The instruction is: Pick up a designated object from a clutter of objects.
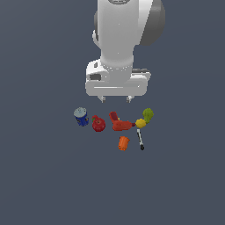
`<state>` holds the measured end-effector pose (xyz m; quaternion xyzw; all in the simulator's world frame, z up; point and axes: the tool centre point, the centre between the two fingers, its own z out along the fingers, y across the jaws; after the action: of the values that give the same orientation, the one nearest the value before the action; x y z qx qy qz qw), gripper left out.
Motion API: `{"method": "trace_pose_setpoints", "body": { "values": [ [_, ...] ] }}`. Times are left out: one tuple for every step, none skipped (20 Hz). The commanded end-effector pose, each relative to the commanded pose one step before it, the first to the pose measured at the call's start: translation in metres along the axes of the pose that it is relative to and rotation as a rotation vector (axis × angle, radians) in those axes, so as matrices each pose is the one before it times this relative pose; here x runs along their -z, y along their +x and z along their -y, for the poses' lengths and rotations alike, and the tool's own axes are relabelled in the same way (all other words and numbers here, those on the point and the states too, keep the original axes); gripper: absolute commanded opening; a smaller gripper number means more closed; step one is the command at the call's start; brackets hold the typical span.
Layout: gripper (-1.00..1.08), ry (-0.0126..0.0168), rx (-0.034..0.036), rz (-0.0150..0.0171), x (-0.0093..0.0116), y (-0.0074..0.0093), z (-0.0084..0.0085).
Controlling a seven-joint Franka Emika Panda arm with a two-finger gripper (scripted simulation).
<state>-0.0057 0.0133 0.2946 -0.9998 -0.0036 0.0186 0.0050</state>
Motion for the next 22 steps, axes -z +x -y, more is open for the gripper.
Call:
{"method": "trace_pose_setpoints", "body": {
  "values": [
    [1.00, 0.00000, 0.00000, 0.00000, 0.00000, 0.00000, -0.00001],
    [1.00, -0.00027, -0.00019, -0.00061, 0.00024, 0.00008, -0.00016],
    [1.00, -0.00073, -0.00059, -0.00171, 0.00067, 0.00025, -0.00050],
    [1.00, -0.00121, -0.00101, -0.00283, 0.00112, 0.00041, -0.00083],
    [1.00, -0.00167, -0.00145, -0.00389, 0.00155, 0.00059, -0.00114],
    [1.00, -0.00221, -0.00204, -0.00507, 0.00208, 0.00072, -0.00146],
    [1.00, -0.00257, -0.00259, -0.00578, 0.00245, 0.00083, -0.00164],
    [1.00, -0.00218, -0.00249, -0.00484, 0.00215, 0.00069, -0.00134],
    [1.00, -0.00169, -0.00224, -0.00368, 0.00175, 0.00053, -0.00098],
    [1.00, -0.00118, -0.00192, -0.00252, 0.00133, 0.00037, -0.00063],
    [1.00, -0.00068, -0.00151, -0.00142, 0.00089, 0.00018, -0.00030],
    [1.00, -0.00011, -0.00066, -0.00018, 0.00029, 0.00002, 0.00006],
    [1.00, 0.00026, 0.00030, 0.00056, -0.00027, -0.00012, 0.00012],
    [1.00, 0.00043, 0.00157, 0.00083, -0.00075, -0.00006, 0.00010],
    [1.00, 0.00026, 0.00245, 0.00036, -0.00092, -0.00002, -0.00019],
    [1.00, 0.00016, 0.00345, 0.00003, -0.00117, 0.00005, -0.00042],
    [1.00, 0.00011, 0.00447, -0.00017, -0.00145, 0.00010, -0.00062],
    [1.00, 0.00011, 0.00552, -0.00025, -0.00178, 0.00011, -0.00077],
    [1.00, 0.00018, 0.00662, -0.00019, -0.00215, 0.00010, -0.00086],
    [1.00, 0.00026, 0.00762, -0.00010, -0.00252, 0.00008, -0.00098],
    [1.00, 0.00032, 0.00865, -0.00004, -0.00287, 0.00005, -0.00108],
    [1.00, 0.00036, 0.00964, -0.00003, -0.00320, 0.00001, -0.00120]
  ]
}}
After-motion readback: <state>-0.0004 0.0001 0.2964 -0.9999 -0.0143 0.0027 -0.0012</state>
